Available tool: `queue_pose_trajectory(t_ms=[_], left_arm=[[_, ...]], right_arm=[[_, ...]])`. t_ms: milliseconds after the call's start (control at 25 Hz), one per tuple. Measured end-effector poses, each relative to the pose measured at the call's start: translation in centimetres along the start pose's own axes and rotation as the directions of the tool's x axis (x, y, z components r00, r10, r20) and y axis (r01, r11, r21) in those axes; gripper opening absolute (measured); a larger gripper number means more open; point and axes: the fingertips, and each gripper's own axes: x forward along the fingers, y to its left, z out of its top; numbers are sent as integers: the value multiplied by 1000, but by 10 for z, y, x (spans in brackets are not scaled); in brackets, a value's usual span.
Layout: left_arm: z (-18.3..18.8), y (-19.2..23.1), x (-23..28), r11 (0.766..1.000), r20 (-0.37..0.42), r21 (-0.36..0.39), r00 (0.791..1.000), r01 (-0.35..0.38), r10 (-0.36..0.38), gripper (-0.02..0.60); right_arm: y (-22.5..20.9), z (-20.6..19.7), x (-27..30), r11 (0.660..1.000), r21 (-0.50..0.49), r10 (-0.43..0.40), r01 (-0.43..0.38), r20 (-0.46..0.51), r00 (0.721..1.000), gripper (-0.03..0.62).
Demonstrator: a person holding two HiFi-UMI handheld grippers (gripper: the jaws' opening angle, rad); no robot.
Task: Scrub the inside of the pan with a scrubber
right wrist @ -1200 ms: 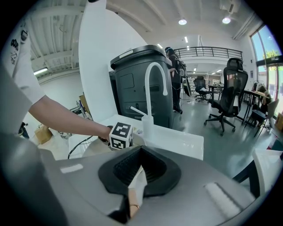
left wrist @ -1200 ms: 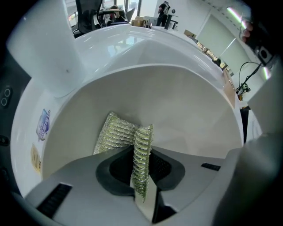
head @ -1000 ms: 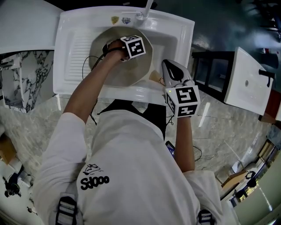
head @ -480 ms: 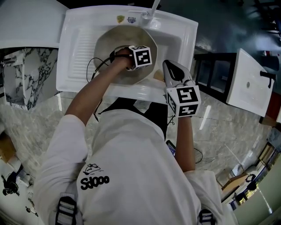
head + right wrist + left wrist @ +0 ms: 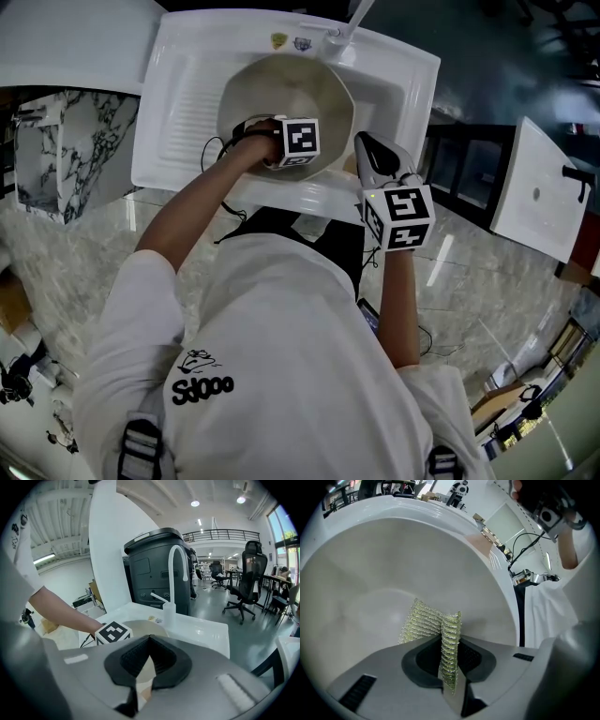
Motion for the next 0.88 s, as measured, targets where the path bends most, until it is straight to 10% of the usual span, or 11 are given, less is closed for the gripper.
queue_pose_trajectory(t_ms=[560,880], left_arm=[[-64,15,-7,999,-171,-38,985,22,-28,64],[-73,63,-27,985,-117,-138,989,-103,87,64]], right_arm=[[-1,10,8,1000,5,16,-16,7,1000,11],[-7,8,8,1000,6,10,-10,-3,1000,11]])
